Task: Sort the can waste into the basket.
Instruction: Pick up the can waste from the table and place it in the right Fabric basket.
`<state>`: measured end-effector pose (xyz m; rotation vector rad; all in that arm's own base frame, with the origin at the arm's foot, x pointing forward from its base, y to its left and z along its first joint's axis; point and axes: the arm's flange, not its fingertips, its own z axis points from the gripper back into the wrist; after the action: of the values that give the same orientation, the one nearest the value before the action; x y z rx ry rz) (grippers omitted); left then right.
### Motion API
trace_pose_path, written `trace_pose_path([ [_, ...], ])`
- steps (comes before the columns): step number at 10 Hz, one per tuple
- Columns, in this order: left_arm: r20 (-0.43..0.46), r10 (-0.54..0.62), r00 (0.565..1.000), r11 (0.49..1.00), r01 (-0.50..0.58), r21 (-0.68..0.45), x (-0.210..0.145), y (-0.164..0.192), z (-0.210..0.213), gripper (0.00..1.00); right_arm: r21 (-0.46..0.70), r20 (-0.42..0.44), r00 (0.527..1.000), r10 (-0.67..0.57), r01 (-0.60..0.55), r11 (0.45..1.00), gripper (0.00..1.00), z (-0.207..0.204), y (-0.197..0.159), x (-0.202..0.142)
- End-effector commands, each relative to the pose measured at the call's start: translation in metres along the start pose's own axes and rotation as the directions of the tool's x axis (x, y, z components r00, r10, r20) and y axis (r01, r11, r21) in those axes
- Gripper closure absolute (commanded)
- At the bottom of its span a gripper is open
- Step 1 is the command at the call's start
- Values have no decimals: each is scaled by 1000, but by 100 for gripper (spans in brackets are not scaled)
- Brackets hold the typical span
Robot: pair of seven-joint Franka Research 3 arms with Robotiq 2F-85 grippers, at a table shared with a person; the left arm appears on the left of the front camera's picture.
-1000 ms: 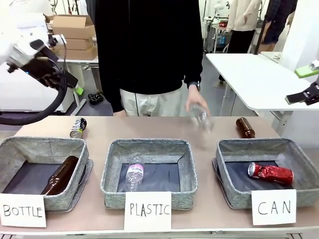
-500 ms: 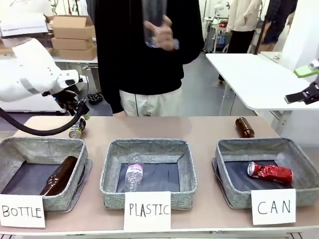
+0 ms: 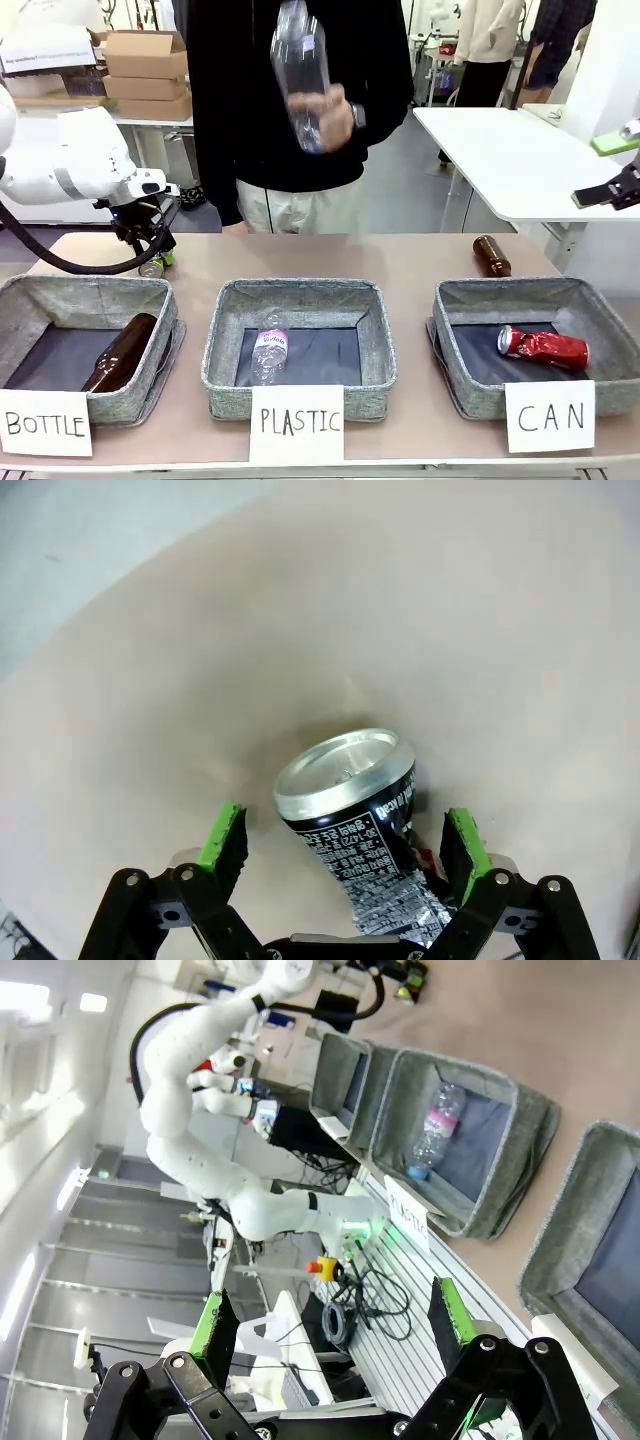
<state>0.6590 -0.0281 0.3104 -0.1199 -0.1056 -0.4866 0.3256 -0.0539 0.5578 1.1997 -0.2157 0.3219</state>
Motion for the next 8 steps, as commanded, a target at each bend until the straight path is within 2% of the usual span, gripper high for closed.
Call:
trace_pose_path([
  [1,-6,34,999,999,-34,-26,1,-1,4,0,0,-12,1000,26,-26,1000,0,3,0,-1],
  [4,3,54,999,998,-54,-14,-1,0,4,0,0,-12,1000,26,-26,1000,0,3,0,-1],
  [5,-9,62,998,998,-62,-14,-1,0,5,58,0,-12,1000,26,-26,1000,0,3,0,-1],
  [6,-7,65,998,998,-65,-10,-2,1,5,58,0,-12,1000,26,-26,1000,0,3,0,-1],
  [7,-10,66,998,998,-66,-8,-3,1,4,100,0,-12,1000,26,-26,1000,0,3,0,-1],
  [8,-10,59,998,998,-59,-16,-2,0,3,63,0,-12,1000,26,-26,1000,0,3,0,-1],
])
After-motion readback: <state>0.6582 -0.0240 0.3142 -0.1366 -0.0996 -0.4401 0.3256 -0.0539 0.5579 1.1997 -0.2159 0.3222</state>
